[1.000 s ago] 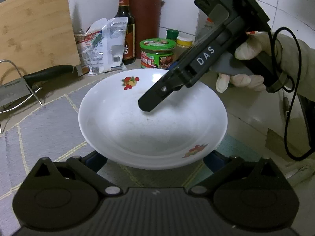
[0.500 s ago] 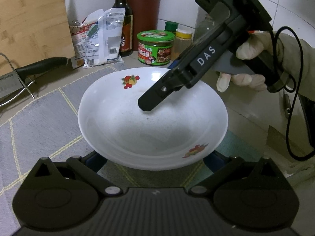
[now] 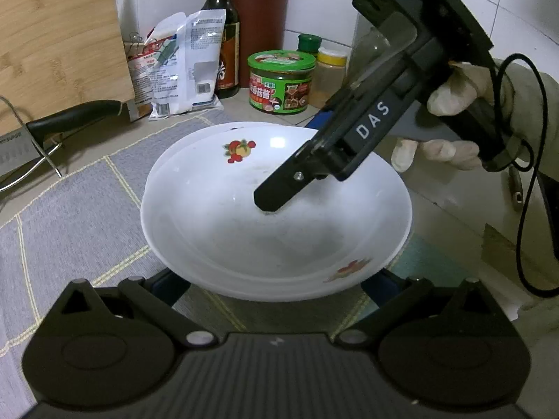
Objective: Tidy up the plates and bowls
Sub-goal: 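Carry the held plate over the stacked white plates with the right gripper, then lower the held plate onto the plate stack with the right gripper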
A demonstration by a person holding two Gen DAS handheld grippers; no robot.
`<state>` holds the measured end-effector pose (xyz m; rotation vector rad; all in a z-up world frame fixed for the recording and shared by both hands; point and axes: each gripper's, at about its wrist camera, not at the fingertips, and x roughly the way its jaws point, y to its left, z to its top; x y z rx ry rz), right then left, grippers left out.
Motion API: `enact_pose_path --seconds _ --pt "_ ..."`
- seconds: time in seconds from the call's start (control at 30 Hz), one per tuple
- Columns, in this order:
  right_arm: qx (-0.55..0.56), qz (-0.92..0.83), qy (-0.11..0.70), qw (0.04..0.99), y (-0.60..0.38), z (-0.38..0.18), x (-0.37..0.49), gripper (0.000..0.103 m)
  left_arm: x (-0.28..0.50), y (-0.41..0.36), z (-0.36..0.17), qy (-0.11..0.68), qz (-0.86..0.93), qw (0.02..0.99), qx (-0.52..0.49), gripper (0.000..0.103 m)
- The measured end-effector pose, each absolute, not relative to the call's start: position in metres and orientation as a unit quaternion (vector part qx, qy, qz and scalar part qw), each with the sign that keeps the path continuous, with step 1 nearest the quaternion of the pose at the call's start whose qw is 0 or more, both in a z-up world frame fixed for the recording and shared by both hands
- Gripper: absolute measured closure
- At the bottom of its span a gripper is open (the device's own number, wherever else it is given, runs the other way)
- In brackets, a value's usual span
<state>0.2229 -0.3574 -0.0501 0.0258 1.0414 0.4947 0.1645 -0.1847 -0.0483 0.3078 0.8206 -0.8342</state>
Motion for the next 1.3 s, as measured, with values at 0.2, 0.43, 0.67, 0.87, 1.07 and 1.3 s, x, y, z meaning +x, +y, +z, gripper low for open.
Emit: enact_pose_path --seconds 0.2,0.43,0.67,0.87,1.07,1.3 --pt "0.014 0.228 0.495 0.838 -0.358 -0.052 0.223 0.0 0.169 -0.185 -0.05 0.388 -0.394 0.82 0.149 0.001" --pt "0.015 0.221 0.501 0.837 -0.358 -0.054 0.224 0.0 0.174 -0.188 -0.052 0.393 -0.395 0.816 0.155 0.001" --pt "0.013 0.216 0.508 0.834 -0.356 -0.056 0.226 0.0 0.181 -0.189 -0.054 0.398 -0.392 0.813 0.161 0.001" --pt "0.017 0.216 0.51 0.832 -0.357 -0.056 0.226 0.0 0.183 -0.188 -0.054 0.401 -0.395 0.81 0.167 0.001" --pt "0.015 0.213 0.514 0.831 -0.356 -0.056 0.227 0.0 0.186 -0.189 -0.054 0.404 -0.399 0.804 0.174 0.001" --pt "0.02 0.208 0.517 0.83 -0.357 -0.055 0.227 0.0 0.188 -0.185 -0.05 0.404 -0.403 0.801 0.18 0.001"
